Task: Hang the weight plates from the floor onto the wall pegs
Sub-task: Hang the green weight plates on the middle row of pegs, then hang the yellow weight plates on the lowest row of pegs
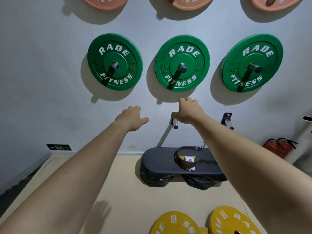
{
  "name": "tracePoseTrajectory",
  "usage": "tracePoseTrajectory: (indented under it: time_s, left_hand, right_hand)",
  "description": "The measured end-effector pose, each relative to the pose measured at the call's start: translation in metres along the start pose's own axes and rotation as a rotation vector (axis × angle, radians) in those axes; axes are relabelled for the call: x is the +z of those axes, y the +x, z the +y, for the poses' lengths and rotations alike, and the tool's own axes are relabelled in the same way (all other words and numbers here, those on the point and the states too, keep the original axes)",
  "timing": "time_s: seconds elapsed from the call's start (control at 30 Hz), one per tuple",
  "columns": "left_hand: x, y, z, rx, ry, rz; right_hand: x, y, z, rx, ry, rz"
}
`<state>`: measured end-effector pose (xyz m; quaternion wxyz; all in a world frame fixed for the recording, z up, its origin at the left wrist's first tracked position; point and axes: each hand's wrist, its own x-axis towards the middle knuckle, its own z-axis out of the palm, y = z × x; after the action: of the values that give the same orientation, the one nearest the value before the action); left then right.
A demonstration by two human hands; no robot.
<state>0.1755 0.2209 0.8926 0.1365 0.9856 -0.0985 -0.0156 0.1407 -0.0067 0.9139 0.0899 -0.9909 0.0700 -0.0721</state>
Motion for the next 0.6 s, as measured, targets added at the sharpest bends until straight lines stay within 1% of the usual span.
tracePoseTrajectory:
  time_s: [0.13,0.2,0.37,0.6]
  left_hand:
    - [0.045,-0.007,0.005,-0.011,-0.002,-0.054]
    - [0.076,-0.005,0.002,-0.014,-0.004,-0.107]
    - [0.173,0.0,-0.021,-0.013,-0.053,-0.253]
    - [0.31,-0.007,-0.06,-0.035,-0.125,-0.47]
  right_hand:
    - [0.037,-0.013,0.024,0.029,0.055,-0.05]
    - [0.068,-0.017,0.031,0.045,0.064,-0.086]
    - [0.168,-0.031,0.044,0.102,0.072,-0.252]
    - [0.31,-0.077,0.066,0.214,0.074,-0.425]
